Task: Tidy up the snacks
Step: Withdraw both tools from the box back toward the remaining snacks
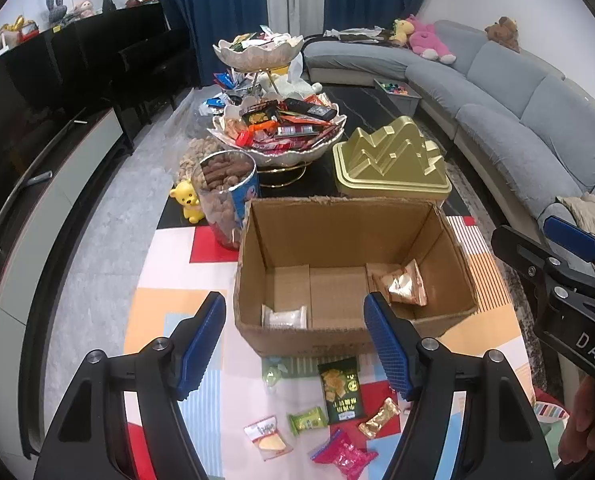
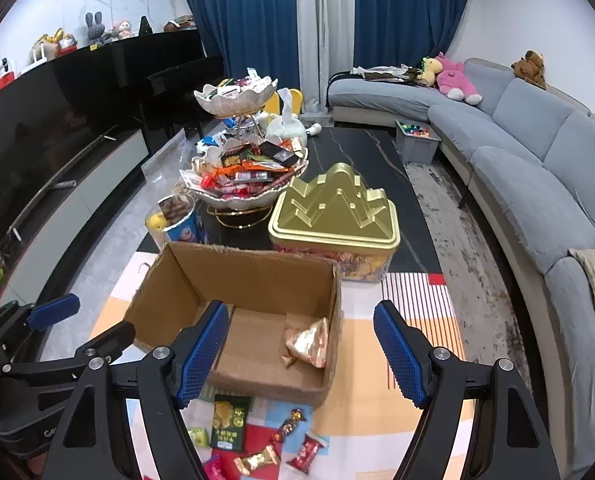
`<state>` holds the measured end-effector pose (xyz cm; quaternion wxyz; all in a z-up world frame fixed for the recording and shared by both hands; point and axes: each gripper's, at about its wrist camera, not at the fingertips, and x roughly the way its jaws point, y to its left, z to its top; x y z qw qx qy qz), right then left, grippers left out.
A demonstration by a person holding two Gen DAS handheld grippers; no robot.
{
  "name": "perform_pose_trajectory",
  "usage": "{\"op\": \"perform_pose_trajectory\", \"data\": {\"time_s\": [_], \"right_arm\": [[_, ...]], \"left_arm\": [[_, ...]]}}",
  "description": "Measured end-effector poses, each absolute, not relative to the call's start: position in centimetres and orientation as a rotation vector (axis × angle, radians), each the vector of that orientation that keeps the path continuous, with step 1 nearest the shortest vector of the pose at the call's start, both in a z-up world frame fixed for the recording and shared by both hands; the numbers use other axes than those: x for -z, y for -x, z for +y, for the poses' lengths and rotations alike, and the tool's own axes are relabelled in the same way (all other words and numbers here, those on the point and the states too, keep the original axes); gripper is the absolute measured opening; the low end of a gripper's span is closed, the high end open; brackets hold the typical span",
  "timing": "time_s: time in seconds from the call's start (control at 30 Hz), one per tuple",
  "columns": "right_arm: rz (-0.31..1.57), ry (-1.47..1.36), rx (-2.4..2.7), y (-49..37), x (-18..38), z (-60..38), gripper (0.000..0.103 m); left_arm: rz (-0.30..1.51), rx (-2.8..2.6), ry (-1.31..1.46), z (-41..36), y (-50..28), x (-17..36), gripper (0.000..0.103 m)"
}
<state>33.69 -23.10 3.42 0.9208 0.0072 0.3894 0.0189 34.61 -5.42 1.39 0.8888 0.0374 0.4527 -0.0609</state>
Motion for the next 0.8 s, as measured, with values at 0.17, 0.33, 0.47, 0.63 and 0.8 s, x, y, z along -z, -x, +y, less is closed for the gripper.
{"op": "perform_pose_trajectory", "data": {"time_s": [0.17,0.33,0.47,0.63,0.8], "right_arm": [[0.805,-0.006,-0.023,-32.6,-2.9,-23.4,0.076],[0.815,0.001,-0.013,-31.6,-2.2,-23.7,0.076],[0.824,0.008,-0.003,-30.7,-1.5,-24.0,0.076],[0.827,0.024,0.013,-29.5,-0.5,-24.0,0.080],[0.854,0.030,0.019,-28.6,0.9,-24.0,0.080]], "left_arm": [[0.946,0.099,-0.064,-5.4,-33.3,-0.9,0.071],[0.963,0.074,-0.049,-5.5,-31.9,0.4,0.071],[0.983,0.054,-0.033,-5.5,-30.7,1.6,0.071],[1.000,0.010,-0.011,-5.4,-29.4,3.1,0.071],[1.027,-0.034,0.029,-5.0,-28.2,4.8,0.071]]}}
